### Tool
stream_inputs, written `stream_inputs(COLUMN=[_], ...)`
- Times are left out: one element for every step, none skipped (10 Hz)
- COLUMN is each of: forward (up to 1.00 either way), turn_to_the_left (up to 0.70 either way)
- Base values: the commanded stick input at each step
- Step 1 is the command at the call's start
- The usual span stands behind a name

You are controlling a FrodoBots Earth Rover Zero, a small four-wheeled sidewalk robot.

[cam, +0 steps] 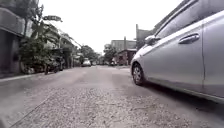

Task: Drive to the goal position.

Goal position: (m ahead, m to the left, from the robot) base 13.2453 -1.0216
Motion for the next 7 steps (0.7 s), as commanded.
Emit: stream_inputs(forward=[1.00,1.00,1.00,1.00,1.00,1.00,1.00], turn_to_the_left=[0.00,0.00,0.00,0.00,0.00,0.00,0.00])
